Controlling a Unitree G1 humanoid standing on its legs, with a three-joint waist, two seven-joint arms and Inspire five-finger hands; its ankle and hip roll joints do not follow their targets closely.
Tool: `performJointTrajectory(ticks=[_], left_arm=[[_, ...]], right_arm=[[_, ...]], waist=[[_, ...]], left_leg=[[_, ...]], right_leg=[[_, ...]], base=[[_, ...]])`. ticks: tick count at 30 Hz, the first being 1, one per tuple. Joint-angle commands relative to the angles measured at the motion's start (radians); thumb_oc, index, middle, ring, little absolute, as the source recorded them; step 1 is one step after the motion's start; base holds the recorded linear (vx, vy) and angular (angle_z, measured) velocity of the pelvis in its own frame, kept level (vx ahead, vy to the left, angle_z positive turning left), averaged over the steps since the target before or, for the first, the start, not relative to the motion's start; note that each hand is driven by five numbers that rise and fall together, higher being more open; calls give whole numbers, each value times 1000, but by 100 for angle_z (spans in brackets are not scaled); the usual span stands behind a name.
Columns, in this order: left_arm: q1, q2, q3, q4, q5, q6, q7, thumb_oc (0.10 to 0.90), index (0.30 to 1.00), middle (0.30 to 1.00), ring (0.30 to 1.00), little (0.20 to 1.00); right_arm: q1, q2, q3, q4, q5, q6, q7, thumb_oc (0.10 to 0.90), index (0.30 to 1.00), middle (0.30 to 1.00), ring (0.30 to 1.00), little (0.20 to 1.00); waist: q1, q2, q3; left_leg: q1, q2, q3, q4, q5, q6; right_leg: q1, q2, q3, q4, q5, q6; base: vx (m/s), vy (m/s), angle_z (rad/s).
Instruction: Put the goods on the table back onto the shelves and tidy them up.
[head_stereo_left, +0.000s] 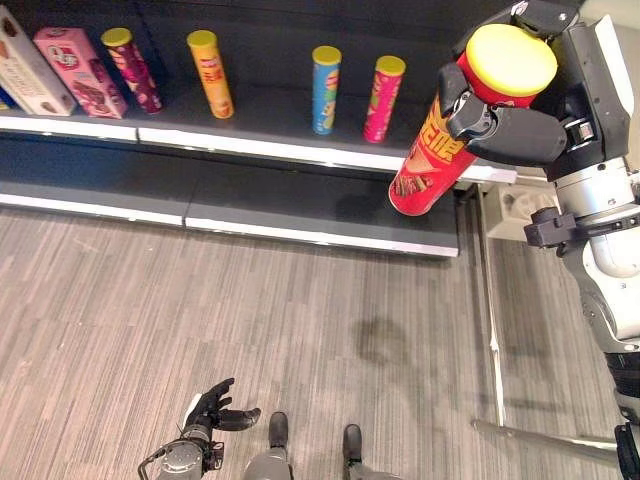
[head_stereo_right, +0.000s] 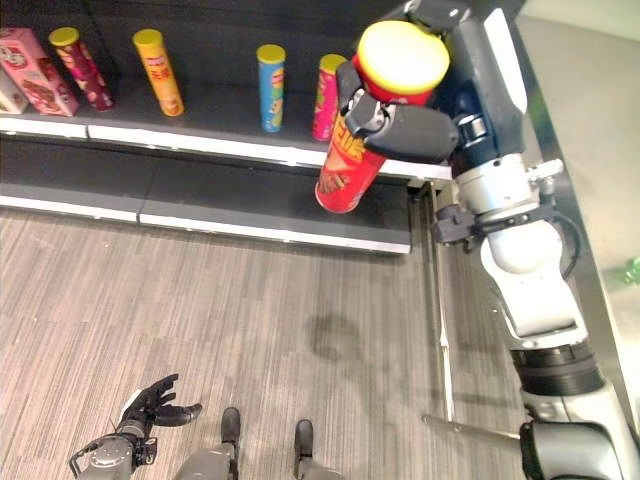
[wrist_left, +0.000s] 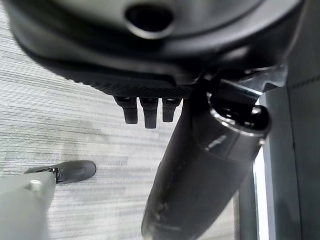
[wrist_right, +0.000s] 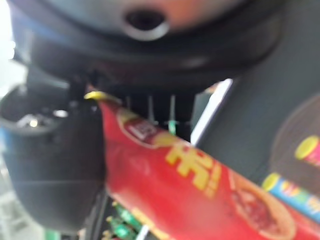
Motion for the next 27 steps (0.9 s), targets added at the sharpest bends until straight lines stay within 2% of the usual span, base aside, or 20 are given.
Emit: performJointTrajectory(ticks=[1,3,4,5,6,8,9,10,11,12,15,16,17,20,21,22,23,24,25,27], left_arm=[[-25,71,-14,-9,-19,-41,8,800,900,900,900,900],[-26,68,-17,4,-9,-43,11,800,900,900,900,900],[-25,69,-19,5,-9,-44,11,800,900,900,900,900],[-32,73,-18,4,-8,-49,17,800,900,900,900,900],[-32,75,-20,2,-10,-47,17,800,900,900,900,900],[-30,79,-27,2,-9,-56,29,800,900,900,900,900],[-17,82,-23,-12,-17,-63,29,800,900,900,900,900],[-20,86,-17,-14,-16,-60,36,800,900,900,900,900],[-20,86,-16,-14,-16,-60,36,800,900,900,900,900],[-42,95,-18,-8,-10,-57,39,800,900,900,900,900],[-65,133,-17,-19,2,-61,50,800,900,900,900,900],[-64,143,-12,-25,3,-55,52,800,900,900,900,900],[-64,146,-10,-26,-7,-53,47,800,900,900,900,900],[-56,152,1,-4,-14,-51,42,800,900,900,900,900],[-54,151,0,9,-8,-46,38,800,900,900,900,900],[-55,141,6,28,-5,-35,34,800,900,900,900,900],[-55,124,5,33,2,-34,29,800,900,900,900,900],[-55,123,4,33,2,-34,30,800,900,900,900,900],[-51,110,7,35,2,-31,19,800,900,900,900,900],[-47,102,7,37,-2,-34,21,800,900,900,900,900]], right_arm=[[-85,15,-95,-65,-9,-77,-28,400,300,300,300,300],[-61,24,-119,-64,-21,-82,-40,400,300,300,300,300],[-57,25,-121,-65,-22,-82,-40,400,300,300,300,300],[-64,24,-120,-53,-33,-90,-54,400,300,300,300,300],[-68,21,-119,-49,-36,-86,-62,400,300,300,300,300],[-53,25,-130,-33,-46,-90,-82,400,300,300,300,300],[-79,40,-99,-38,-62,-84,-80,400,300,300,300,300],[-114,62,-62,-33,-75,-79,-71,400,300,300,300,300],[-116,62,-60,-32,-75,-80,-71,400,300,300,300,300],[-143,75,-36,-5,-91,-59,-62,400,300,300,300,300],[-224,105,36,5,-96,-61,-65,400,300,300,300,300],[-233,108,37,-7,-98,-59,-67,400,300,300,300,300],[-230,101,39,-14,-96,-61,-60,400,300,300,300,300],[-224,85,20,-18,-78,-56,-55,400,300,300,300,300],[-221,85,21,-22,-67,-60,-48,400,300,300,300,300],[-212,86,16,-14,-50,-61,-41,400,300,300,300,300],[-198,86,6,-3,-48,-69,-47,400,300,300,300,300],[-196,86,5,-4,-48,-69,-47,400,300,300,300,300],[-189,65,-3,-19,-57,-59,-40,400,300,300,300,300],[-195,65,1,-21,-57,-60,-42,400,300,300,300,300]], waist=[[32,-33,-44],[33,-36,-62],[32,-38,-66],[45,-37,-65],[42,-36,-71],[49,-30,-81],[71,-15,-82],[87,6,-91],[89,7,-92],[91,15,-99],[84,14,-103],[77,11,-108],[67,-1,-114],[65,-27,-128],[58,-36,-126],[53,-43,-112],[61,-45,-105],[61,-44,-103],[50,-41,-100],[54,-39,-94]], left_leg=[[-32,32,2,84,-163,-75],[-81,101,-16,15,-85,-101],[-81,100,-18,6,-80,-102],[-131,137,-35,-22,-46,-120],[-146,155,-44,-49,-27,-134],[-174,202,-58,-74,-5,-163],[-173,224,-77,-29,-3,-176],[-142,226,-30,17,-33,-181],[-144,228,-29,15,-29,-180],[-136,200,20,42,-53,-176],[-115,163,70,13,-73,-144],[-105,151,82,-5,-72,-131],[-79,135,98,-44,-65,-122],[-22,94,115,-115,-68,-94],[3,68,122,-133,-80,-77],[24,24,122,-138,-93,-55],[40,-14,105,-141,-102,-33],[43,-15,102,-141,-103,-33],[69,-32,92,-152,-109,-33],[81,-38,92,-150,-113,-32]], right_leg=[[-8,0,-5,91,-130,79],[-5,-37,-10,70,-139,92],[-6,-37,-13,68,-139,91],[9,-61,-13,51,-148,104],[20,-76,-12,34,-151,107],[57,-121,-15,12,-169,129],[92,-168,-6,6,-172,141],[114,-224,-20,6,-154,141],[110,-222,-17,6,-151,141],[93,-285,-31,6,-65,141],[11,-329,-11,10,126,141],[4,-328,-4,15,148,141],[-5,-301,27,28,167,141],[-15,-202,74,29,116,141],[-24,-147,77,36,75,141],[-29,-37,88,45,-23,141],[-37,29,83,44,-76,111],[-35,29,81,47,-80,111],[-48,69,86,67,-83,108],[-36,66,58,65,-73,100]], base=[[179,195,32],[167,197,15],[176,235,16],[170,210,17],[251,314,23],[329,492,5],[499,907,-22],[364,720,-20],[302,750,-111],[129,531,-99],[46,440,-65],[77,379,-66],[104,310,-49],[135,286,-4],[126,390,-9],[146,413,0],[96,294,17],[159,175,17],[106,61,0],[137,34,-14]])
